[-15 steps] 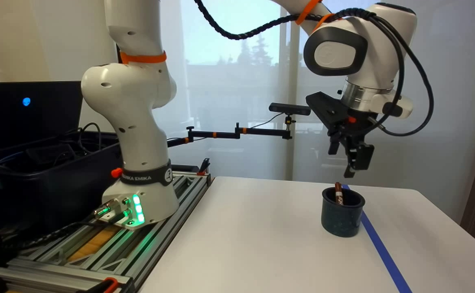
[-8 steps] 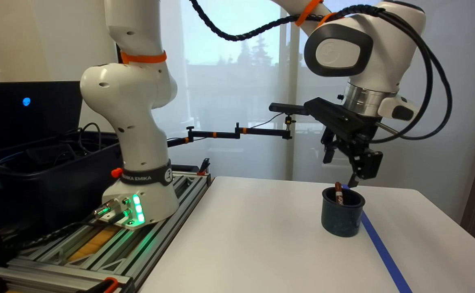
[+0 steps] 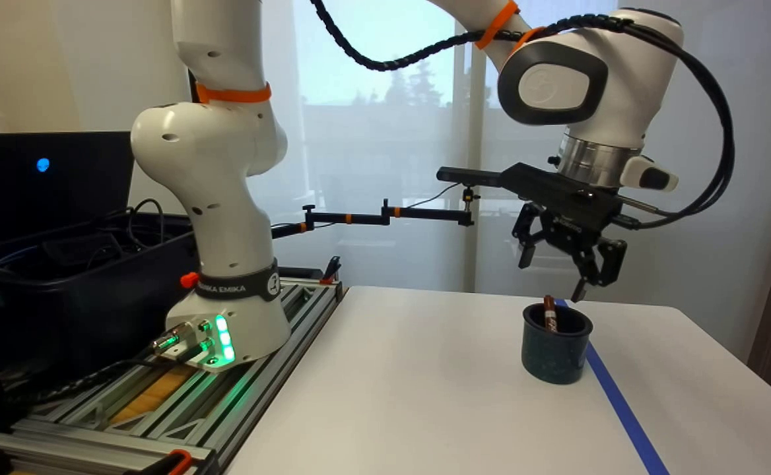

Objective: Place the marker on the table

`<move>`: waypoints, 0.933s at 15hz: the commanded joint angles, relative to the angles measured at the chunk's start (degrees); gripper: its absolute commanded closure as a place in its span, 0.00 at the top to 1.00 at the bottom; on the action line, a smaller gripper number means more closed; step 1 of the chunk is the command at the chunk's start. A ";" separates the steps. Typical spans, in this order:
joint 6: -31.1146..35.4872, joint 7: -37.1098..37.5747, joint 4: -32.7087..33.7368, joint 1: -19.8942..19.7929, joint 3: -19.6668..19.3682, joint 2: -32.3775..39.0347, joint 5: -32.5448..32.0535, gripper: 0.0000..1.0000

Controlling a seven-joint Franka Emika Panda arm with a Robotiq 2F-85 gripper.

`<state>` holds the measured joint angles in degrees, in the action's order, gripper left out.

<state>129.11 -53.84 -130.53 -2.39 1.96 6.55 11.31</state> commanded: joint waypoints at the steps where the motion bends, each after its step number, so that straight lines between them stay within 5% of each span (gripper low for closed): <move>1: 1.37 -8.37 1.29 0.51 0.90 1.79 -2.30 1.00; 14: 14.36 -39.60 3.97 -1.38 5.93 10.26 1.34 1.00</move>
<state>142.63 -88.99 -128.41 -2.80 5.86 14.92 10.74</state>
